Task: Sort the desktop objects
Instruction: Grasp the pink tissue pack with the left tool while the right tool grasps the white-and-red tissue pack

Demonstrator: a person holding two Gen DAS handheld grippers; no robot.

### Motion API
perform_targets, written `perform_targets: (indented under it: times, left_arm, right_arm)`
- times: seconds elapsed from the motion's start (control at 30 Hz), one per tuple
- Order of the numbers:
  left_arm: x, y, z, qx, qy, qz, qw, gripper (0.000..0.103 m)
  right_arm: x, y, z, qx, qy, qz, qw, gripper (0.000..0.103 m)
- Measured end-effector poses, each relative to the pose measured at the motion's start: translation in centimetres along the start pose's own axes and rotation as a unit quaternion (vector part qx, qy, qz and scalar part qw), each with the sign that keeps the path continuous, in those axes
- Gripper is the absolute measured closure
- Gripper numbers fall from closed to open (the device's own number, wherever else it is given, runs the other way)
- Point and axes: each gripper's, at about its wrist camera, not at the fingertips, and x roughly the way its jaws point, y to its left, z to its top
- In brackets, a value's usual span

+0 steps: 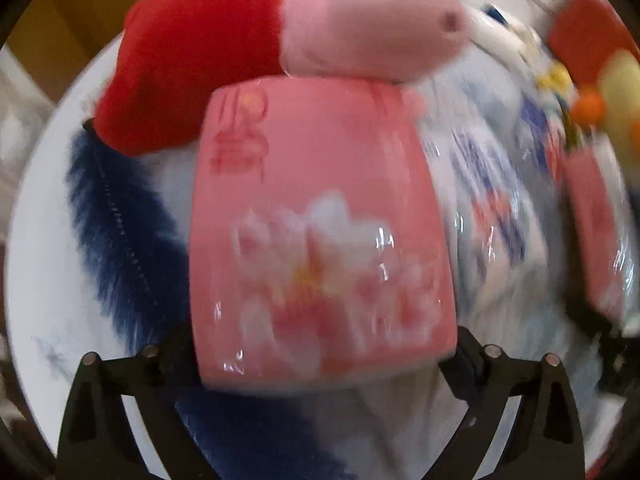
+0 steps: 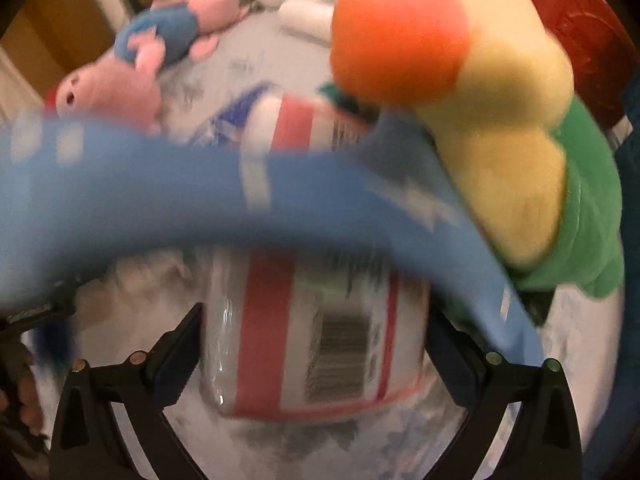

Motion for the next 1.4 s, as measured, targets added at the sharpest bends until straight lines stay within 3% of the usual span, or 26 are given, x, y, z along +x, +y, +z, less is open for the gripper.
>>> perform_targets:
  times: [0.13, 0.23, 0.3, 0.47, 0.63, 0.7, 0.8, 0.9, 1.03, 1.23, 1.33, 1.4]
  left_arm:
    - [-1.1, -0.7, -3.3, 0.034, -0.004, -0.01, 0.9994, 0.011]
    - [-1.8, -1.0, -5.2, 0.049, -0.005, -0.008, 0.9988, 0.012]
    - [-2.4, -0.8, -5.7, 0.045, -0.006, -0.012, 0.9989, 0.012]
    - [-5.2, 0.3, -5.4, 0.013, -0.031, -0.025, 0.9991, 0.012]
    - [-7.2, 1.6, -2.5, -0.018, -0.068, -0.009, 0.9974, 0.008]
    - [-6.1, 1.9, -0.5, -0.033, -0.063, 0.003, 0.9975, 0.008]
    - [-3.7, 1.1, 2.0, -0.044, -0.039, -0.005, 0.9982, 0.004]
    - [-1.8, 0.4, 3.4, -0.047, -0.026, -0.021, 0.9983, 0.0]
    - [1.7, -1.1, 3.7, -0.029, 0.017, 0.012, 0.9993, 0.0]
    - [1.7, -0.7, 3.7, -0.024, -0.008, 0.0, 0.9997, 0.0]
    - [1.5, -0.6, 3.0, -0.022, -0.027, 0.0, 0.9994, 0.0]
    - [1.4, -0.4, 2.6, -0.024, -0.039, 0.0, 0.9989, 0.0]
  right_arm:
    - [0.6, -0.8, -3.4, 0.012, 0.034, 0.004, 0.999, 0.005]
    - [-0.2, -1.3, -5.3, 0.012, 0.035, -0.003, 0.999, 0.007]
    - [-0.4, -1.7, -6.5, 0.021, 0.048, 0.016, 0.999, 0.0]
    - [-0.6, -0.9, -7.7, 0.004, 0.032, -0.016, 0.999, 0.0]
    - [-1.0, -0.8, -7.9, 0.036, -0.002, -0.024, 0.999, 0.0]
    - [-1.0, -0.7, -7.8, 0.034, -0.005, -0.024, 0.999, 0.0]
    - [-1.3, -1.0, -7.0, 0.022, 0.03, -0.005, 0.999, 0.0]
    - [-4.3, -1.3, -6.0, 0.027, -0.027, -0.002, 0.999, 0.0]
    - [-4.5, -0.2, -3.5, -0.002, -0.039, 0.0, 0.999, 0.0]
    - [0.8, -0.4, -1.0, 0.005, 0.005, 0.025, 1.0, 0.0]
    - [0.8, 0.7, -0.7, -0.012, -0.029, -0.012, 0.999, 0.0]
    - [0.4, 0.9, -0.6, -0.008, -0.044, -0.011, 0.999, 0.0]
